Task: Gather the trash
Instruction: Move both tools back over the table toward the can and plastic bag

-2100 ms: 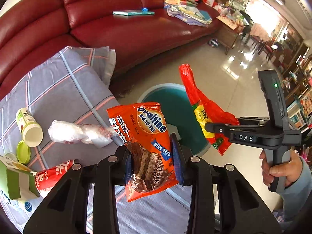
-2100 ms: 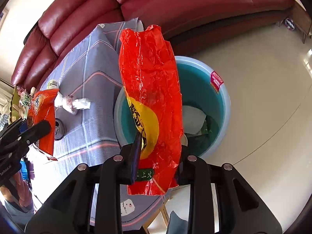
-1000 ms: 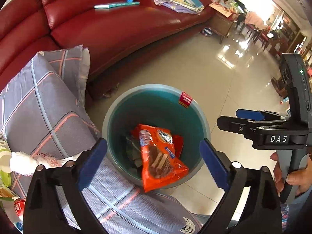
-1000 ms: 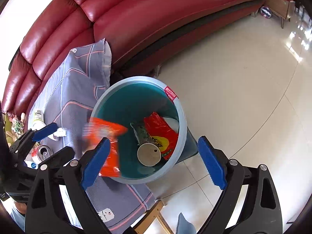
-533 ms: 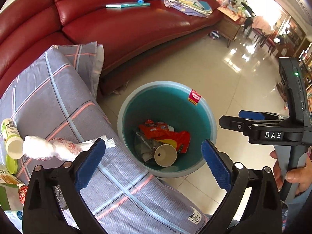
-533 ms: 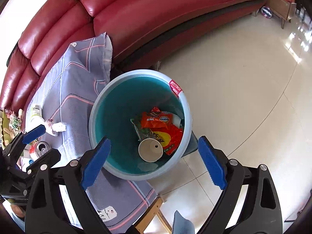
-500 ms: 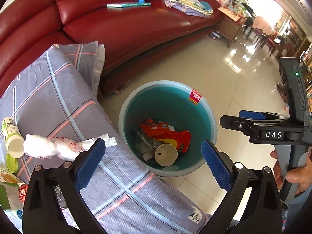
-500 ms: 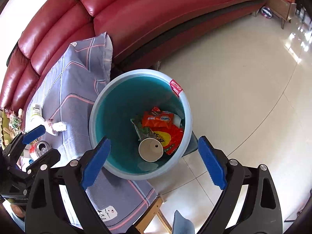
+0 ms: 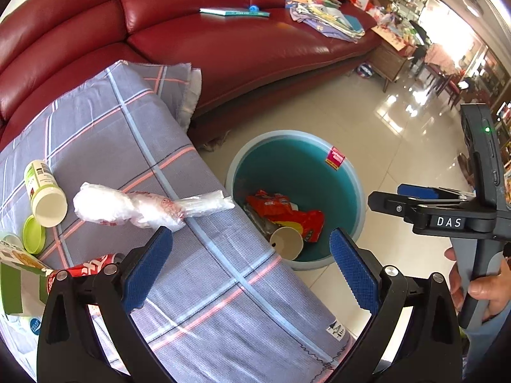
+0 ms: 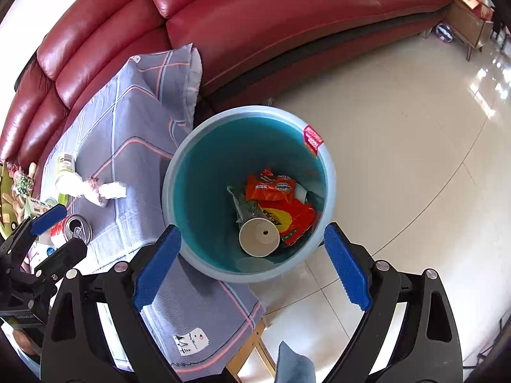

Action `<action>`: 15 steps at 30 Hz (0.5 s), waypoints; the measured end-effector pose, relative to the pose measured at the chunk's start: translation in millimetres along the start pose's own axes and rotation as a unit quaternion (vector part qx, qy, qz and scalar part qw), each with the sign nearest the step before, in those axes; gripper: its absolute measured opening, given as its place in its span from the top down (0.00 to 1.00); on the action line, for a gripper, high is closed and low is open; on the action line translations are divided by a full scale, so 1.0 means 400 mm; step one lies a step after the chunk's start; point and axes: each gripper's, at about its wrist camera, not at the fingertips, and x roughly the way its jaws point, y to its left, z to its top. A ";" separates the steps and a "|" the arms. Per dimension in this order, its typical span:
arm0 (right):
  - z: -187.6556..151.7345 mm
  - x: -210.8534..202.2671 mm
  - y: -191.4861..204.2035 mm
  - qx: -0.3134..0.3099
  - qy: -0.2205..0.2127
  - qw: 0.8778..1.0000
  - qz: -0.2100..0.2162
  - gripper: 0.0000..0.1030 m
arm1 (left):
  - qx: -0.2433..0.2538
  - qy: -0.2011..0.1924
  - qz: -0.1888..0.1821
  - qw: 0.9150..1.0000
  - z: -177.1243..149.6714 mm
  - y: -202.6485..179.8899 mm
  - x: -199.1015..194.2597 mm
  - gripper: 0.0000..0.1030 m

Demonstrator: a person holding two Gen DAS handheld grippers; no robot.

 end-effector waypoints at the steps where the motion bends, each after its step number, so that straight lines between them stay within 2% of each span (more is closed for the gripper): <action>1: -0.001 0.000 0.007 -0.003 0.000 1.000 0.000 0.16 | -0.003 -0.001 0.002 1.000 -0.005 0.007 -0.005 0.04; 8: -0.006 0.004 0.055 -0.014 0.001 1.000 0.002 0.16 | -0.042 -0.020 0.012 0.999 -0.015 0.103 -0.050 0.04; 15: -0.004 0.009 0.109 -0.032 -0.005 0.999 -0.004 0.15 | -0.102 -0.023 -0.015 0.994 -0.012 0.212 -0.046 0.04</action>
